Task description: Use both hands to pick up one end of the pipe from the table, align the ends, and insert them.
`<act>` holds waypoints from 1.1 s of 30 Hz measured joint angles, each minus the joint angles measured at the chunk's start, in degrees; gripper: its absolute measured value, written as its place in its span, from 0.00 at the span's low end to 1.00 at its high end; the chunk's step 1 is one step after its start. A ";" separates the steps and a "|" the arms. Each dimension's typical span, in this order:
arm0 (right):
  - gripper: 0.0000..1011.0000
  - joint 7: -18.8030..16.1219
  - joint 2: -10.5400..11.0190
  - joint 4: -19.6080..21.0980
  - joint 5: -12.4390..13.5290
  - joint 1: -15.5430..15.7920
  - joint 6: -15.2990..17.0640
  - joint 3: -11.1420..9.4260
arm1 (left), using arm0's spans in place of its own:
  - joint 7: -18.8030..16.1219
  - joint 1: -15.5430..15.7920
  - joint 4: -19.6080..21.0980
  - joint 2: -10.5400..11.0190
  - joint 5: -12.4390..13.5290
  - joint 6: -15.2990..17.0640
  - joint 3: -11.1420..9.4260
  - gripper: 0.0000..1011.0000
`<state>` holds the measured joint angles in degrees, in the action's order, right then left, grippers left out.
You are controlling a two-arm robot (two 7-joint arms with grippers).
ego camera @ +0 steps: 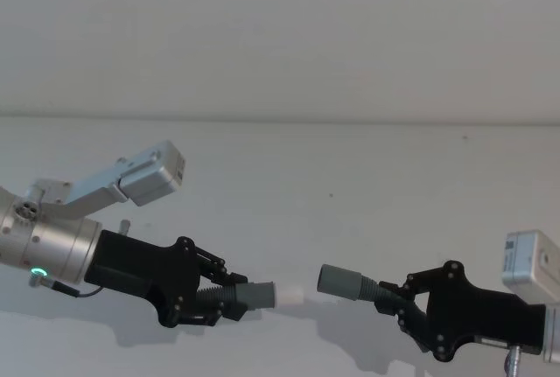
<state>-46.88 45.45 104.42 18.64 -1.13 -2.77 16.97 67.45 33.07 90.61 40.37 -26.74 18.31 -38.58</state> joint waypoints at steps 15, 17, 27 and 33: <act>0.11 0.02 0.89 -0.15 0.26 -0.44 0.21 1.01 | -0.26 0.25 -0.12 0.27 -0.56 -0.14 -0.68 0.35; 0.11 -0.19 1.19 -0.17 0.33 -0.44 0.20 1.16 | -0.38 0.27 -0.09 0.34 -0.66 -0.14 -0.75 0.35; 0.11 -0.64 1.98 -0.16 0.67 -0.52 0.25 1.85 | -0.72 0.33 -0.07 0.39 -1.14 -0.44 -1.09 0.35; 0.11 -0.60 2.10 -0.16 0.74 -0.59 0.23 2.35 | -0.78 0.42 -0.43 0.21 -1.48 -0.82 -1.39 0.35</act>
<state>-47.48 47.55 104.26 19.38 -1.72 -2.55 19.31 66.67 33.50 90.18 40.58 -28.22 17.49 -39.97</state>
